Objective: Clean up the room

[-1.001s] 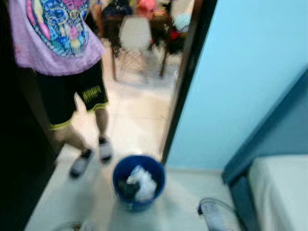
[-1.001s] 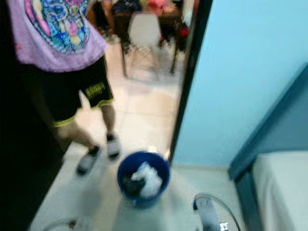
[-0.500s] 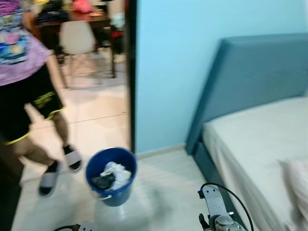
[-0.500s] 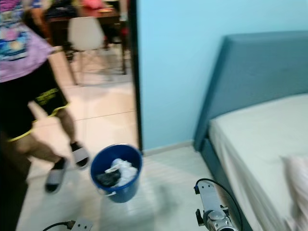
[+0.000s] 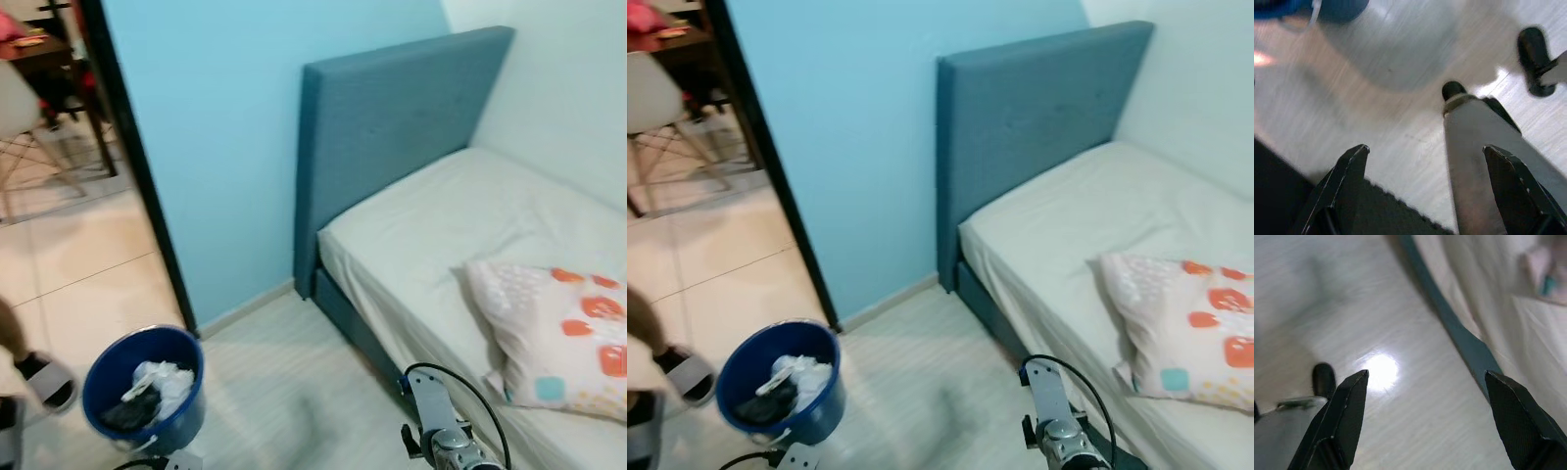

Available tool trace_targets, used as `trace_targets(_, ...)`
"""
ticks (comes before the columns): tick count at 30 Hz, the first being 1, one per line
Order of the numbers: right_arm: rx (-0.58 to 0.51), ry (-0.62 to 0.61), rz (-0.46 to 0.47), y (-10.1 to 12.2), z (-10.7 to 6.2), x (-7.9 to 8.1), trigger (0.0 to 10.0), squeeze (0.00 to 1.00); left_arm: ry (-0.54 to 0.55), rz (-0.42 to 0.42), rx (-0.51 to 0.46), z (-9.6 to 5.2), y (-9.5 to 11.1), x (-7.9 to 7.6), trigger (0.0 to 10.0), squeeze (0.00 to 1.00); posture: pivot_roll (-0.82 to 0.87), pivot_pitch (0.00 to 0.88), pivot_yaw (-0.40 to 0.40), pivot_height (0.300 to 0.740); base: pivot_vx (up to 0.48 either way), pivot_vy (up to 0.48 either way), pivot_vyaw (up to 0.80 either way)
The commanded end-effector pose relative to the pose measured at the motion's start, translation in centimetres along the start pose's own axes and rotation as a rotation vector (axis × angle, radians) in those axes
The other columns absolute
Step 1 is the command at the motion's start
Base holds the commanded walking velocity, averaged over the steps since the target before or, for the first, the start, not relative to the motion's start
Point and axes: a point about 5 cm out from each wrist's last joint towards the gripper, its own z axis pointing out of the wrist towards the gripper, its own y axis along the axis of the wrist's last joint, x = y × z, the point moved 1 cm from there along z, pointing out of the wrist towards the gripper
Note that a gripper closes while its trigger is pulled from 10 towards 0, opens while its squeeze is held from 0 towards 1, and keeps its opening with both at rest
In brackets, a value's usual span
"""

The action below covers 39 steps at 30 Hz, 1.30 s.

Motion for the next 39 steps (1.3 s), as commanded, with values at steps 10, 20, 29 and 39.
trace_targets(10, 0.028, 0.009, 0.005, -0.8, -0.1, 0.6, 10.0, 0.0, -0.027, -0.002, -0.01, 0.1, 0.5, -0.9, 10.0, 0.0, 0.02, 0.08, -0.04, 0.74, 0.0, 0.0, -0.74)
trace_targets(20, 0.043, 0.057, 0.019, -1.6, -0.2, 1.3, 10.0, 0.0, -0.027, -0.019, -0.012, 0.0, 0.0, -0.9, 10.0, 0.0, 0.02, 0.071, -0.051, 0.74, 0.0, 0.0, -0.74)
trace_targets(29, 0.077, 0.156, 0.03, -3.2, -0.5, 2.9, 10.0, 0.0, 0.01, -0.071, -0.016, -0.2, -1.0, 1.1, 10.0, 0.0, 0.02, 0.062, -0.058, 0.74, 0.0, 0.0, -0.74)
trace_targets(39, 0.08, 0.177, 0.013, -3.4, -0.5, 3.2, 10.0, 0.0, -0.008, -0.076, -0.033, 0.0, 0.2, 0.1, 10.0, 0.0, 0.02, 0.068, -0.054, 0.74, 0.0, 0.0, -0.74)
